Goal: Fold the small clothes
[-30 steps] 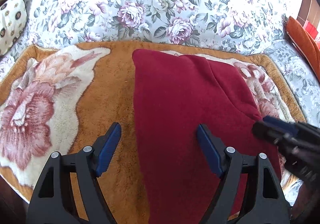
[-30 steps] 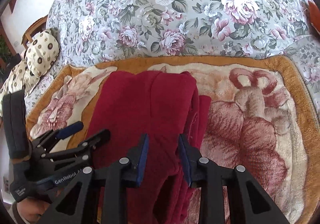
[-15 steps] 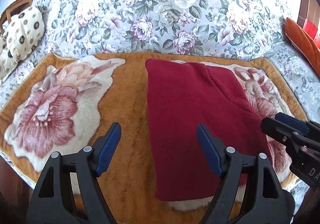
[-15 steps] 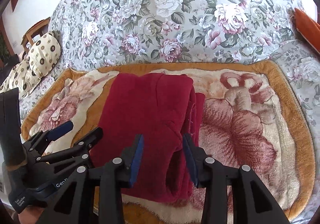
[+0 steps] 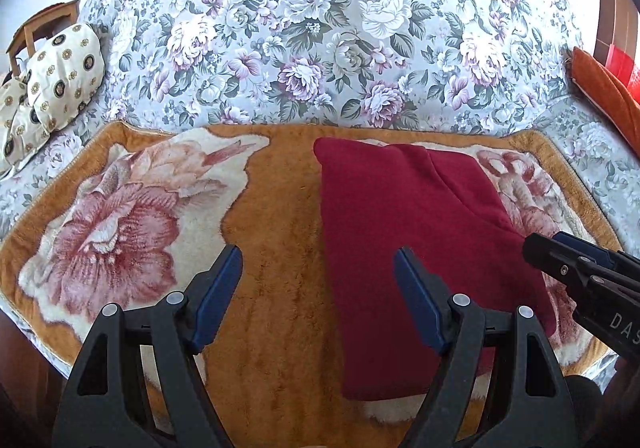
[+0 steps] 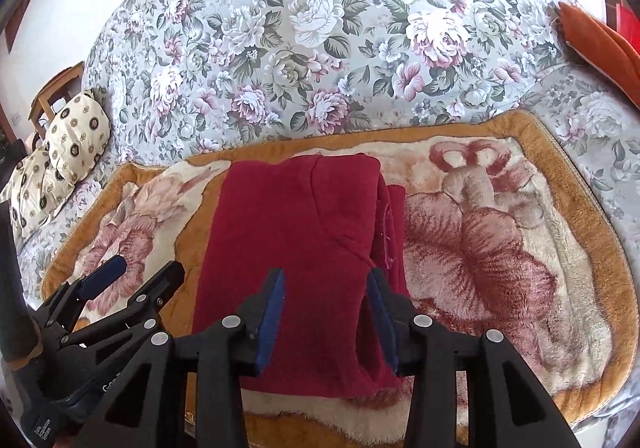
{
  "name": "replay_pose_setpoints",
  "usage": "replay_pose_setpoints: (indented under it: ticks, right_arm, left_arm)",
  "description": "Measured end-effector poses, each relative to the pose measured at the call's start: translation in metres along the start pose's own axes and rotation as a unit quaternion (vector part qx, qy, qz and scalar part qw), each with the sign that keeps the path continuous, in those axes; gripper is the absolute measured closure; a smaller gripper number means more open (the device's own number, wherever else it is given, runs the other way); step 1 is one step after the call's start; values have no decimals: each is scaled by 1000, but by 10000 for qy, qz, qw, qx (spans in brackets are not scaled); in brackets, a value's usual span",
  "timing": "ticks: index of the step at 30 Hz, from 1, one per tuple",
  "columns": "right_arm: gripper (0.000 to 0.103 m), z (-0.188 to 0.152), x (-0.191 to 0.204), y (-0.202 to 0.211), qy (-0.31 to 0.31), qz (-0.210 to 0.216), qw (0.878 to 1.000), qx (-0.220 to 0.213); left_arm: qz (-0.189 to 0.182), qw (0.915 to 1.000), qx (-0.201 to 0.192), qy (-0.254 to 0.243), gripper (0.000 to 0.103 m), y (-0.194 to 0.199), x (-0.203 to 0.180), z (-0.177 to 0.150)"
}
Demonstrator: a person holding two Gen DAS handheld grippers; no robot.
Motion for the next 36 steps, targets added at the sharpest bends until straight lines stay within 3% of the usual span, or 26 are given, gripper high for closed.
replay_pose_setpoints:
  ticks: [4,15,36]
  right_arm:
    - [62,12,-2,-15,124,-186,9997,-37]
    - [58,22,-5,-30,208,-320,9989,-286]
    - [57,11,-5,-19,146,-278,9991,-295]
  left_arm:
    - [-229,9992,271,187,25,-16,8,3]
    - [-160,9986,433,251,25,-35,8,8]
    - [-204,9992,303,141,25,-30,4,9]
Point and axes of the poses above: each gripper's, at about its wrist camera, not at the fingertips, and y roughly against the way its jaws point, x to its left, z to its top, the point moved 2 cm from there along -y, roughly the way its jaws point, and after that the axes turned 8 degrees about x, right-handed, at the moved point
